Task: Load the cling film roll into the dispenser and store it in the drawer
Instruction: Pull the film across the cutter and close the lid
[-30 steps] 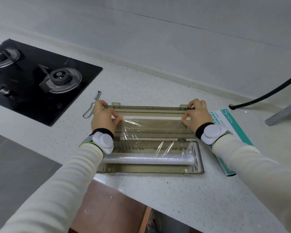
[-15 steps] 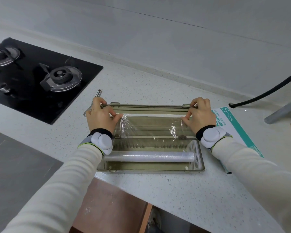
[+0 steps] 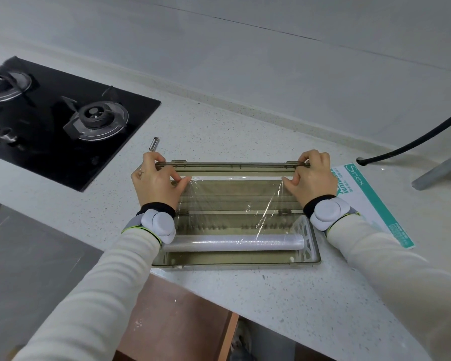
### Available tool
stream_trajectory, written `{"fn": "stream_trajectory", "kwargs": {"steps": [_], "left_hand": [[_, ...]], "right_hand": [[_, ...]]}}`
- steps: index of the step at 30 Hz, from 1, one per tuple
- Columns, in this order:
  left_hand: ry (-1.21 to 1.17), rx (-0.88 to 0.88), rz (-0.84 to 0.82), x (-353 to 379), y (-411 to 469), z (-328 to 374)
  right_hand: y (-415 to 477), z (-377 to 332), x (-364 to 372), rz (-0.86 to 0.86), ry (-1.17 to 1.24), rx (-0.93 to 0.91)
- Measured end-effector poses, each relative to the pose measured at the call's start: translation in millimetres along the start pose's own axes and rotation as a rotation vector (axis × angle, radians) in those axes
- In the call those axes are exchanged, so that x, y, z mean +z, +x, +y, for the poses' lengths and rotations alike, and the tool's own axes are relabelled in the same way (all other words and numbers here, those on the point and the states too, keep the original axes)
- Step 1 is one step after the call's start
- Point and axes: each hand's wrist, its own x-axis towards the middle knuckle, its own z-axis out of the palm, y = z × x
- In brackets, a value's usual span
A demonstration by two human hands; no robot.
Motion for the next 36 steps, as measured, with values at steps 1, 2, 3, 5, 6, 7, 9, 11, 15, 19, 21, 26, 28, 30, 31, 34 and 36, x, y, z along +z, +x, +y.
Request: {"fn": "stream_trajectory", "kwargs": {"steps": [1, 2, 3, 5, 6, 7, 9, 11, 15, 19, 21, 26, 28, 30, 31, 34, 36], "left_hand": [[-0.001, 0.005, 0.0, 0.2, -0.4, -0.6], [-0.002, 0.009, 0.0, 0.2, -0.7, -1.2], [-0.005, 0.012, 0.001, 0.3, -0.8, -1.7], [-0.007, 0.015, 0.001, 0.6, -0.8, -2.4], [-0.006, 0.016, -0.001, 0.7, -0.6, -2.7], [-0.003, 0.016, -0.001, 0.8, -0.6, -2.8], [-0.002, 0.017, -0.006, 0.6, -0.3, -2.7], [-0.008, 0.017, -0.012, 0.0, 0.0, -2.6], [-0.007, 0.02, -0.011, -0.9, -0.1, -1.9], [-0.013, 0.022, -0.015, -1.9, -0.3, -1.9], [-0.015, 0.024, -0.022, -1.7, -0.3, -1.9], [-0.015, 0.026, -0.017, -1.7, -0.5, -2.8], [-0.01, 0.032, -0.013, -1.5, -0.4, -2.8], [-0.007, 0.033, -0.013, -1.3, -0.2, -2.7], [-0.007, 0.031, -0.014, -1.3, -0.3, -2.7], [-0.009, 0.03, -0.022, -1.4, 0.3, -2.3], [-0.012, 0.034, -0.031, -1.9, 0.9, -2.6]], "right_hand": [[-0.4, -0.1, 0.3, -0.003, -0.003, 0.002], [-0.3, -0.1, 0.6, -0.007, -0.003, 0.005], [-0.1, 0.2, 0.9, -0.013, 0.0, 0.006], [0.5, 1.3, 1.5, -0.021, 0.009, 0.003], [0.4, 1.9, 1.8, -0.023, 0.011, 0.001], [0.2, 2.3, 1.9, -0.024, 0.011, -0.001], [0.3, 3.0, 2.1, -0.032, 0.01, -0.005], [0.6, 2.9, 2.0, -0.042, 0.008, -0.006], [1.5, 3.9, 1.2, -0.051, -0.021, -0.012], [0.7, 4.9, 2.5, -0.029, -0.008, -0.037], [0.0, 6.1, 2.3, -0.027, 0.006, -0.051], [-1.7, 6.8, -2.9, -0.042, 0.036, -0.065], [-2.1, 7.8, -5.9, -0.051, 0.061, -0.061], [-3.0, 9.0, -9.6, -0.055, 0.078, -0.072], [-3.8, 9.6, -11.2, -0.051, 0.079, -0.086], [-6.6, 10.8, -13.9, -0.016, 0.068, -0.128], [-6.9, 11.1, -13.6, 0.002, 0.083, -0.125]]}}
